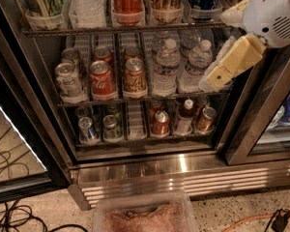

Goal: Pick coke can from top shelf of fridge

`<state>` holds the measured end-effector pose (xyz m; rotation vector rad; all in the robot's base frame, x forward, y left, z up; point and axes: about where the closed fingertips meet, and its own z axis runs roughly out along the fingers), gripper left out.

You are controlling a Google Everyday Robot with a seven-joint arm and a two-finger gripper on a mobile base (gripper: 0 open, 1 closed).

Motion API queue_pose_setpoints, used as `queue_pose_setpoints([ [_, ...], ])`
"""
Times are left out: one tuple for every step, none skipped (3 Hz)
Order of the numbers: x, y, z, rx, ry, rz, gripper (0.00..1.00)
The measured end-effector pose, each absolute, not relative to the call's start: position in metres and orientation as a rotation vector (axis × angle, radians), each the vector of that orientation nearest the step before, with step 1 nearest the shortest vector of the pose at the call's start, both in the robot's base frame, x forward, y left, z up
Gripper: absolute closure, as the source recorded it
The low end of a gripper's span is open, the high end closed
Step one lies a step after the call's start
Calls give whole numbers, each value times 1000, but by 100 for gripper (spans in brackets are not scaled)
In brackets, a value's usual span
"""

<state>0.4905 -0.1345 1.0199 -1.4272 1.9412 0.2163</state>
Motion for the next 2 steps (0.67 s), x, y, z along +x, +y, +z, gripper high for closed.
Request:
queue_pose_setpoints([
  [490, -136, 1020, -1415, 1940, 218, 0],
  [503, -115, 1021, -1407, 1877, 263, 0],
])
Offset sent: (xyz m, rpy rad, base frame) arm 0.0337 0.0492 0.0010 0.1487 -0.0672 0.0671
